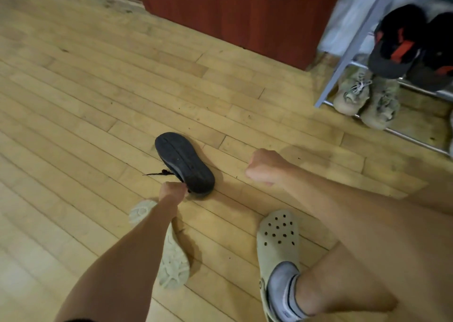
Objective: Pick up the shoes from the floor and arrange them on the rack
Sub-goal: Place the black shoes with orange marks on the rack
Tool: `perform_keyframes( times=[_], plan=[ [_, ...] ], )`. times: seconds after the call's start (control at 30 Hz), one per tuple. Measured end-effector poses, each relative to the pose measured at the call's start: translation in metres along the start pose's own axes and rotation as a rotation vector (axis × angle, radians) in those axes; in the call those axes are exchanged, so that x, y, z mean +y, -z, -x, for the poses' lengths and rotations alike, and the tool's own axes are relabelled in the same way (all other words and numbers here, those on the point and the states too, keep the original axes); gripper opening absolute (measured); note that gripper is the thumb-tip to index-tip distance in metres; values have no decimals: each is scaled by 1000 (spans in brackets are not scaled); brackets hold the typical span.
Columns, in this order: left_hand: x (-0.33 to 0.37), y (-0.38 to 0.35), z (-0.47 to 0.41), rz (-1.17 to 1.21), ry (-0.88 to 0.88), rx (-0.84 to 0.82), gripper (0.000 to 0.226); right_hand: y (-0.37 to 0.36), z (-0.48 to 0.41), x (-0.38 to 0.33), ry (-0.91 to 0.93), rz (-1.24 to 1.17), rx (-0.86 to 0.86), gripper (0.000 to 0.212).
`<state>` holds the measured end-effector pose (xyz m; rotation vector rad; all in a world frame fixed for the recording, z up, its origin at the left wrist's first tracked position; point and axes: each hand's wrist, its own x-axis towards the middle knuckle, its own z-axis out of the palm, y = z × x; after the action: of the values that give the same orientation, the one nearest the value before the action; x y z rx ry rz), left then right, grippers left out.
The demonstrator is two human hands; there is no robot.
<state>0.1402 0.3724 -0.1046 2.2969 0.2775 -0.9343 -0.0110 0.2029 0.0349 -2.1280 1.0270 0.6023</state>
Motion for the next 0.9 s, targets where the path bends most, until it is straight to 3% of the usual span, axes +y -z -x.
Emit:
perform_keyframes(
  times=[0.13,0.27,0.33,0.5,0.6,0.7,0.8,0.83,0.9],
  plan=[
    [-5,-9,14,135,42,-80,33,11,24,-5,49,53,-6,10],
    [-12,-24,18,195,40,-113,51,14,27,5,42,57,12,18],
    [-12,-28,16,248,54,-120,52,11,26,15,31,56,5,11],
    [6,-26,11,509,210,-91,49,-2,16,38,-32,74,-31,27],
    [19,-30,11,533,169,-90,52,2,8,47,-37,44,-13,19],
    [27,-35,21,319,-113,133,60,9,7,54,-43,42,15,23],
    [15,-26,36,-305,-477,271,70,6,11,56,-31,80,23,15],
    [7,-24,38,-497,-561,205,66,4,12,54,-29,83,22,16],
    [-9,-21,41,-683,-576,-81,45,0,17,51,-2,100,21,15]
  ],
)
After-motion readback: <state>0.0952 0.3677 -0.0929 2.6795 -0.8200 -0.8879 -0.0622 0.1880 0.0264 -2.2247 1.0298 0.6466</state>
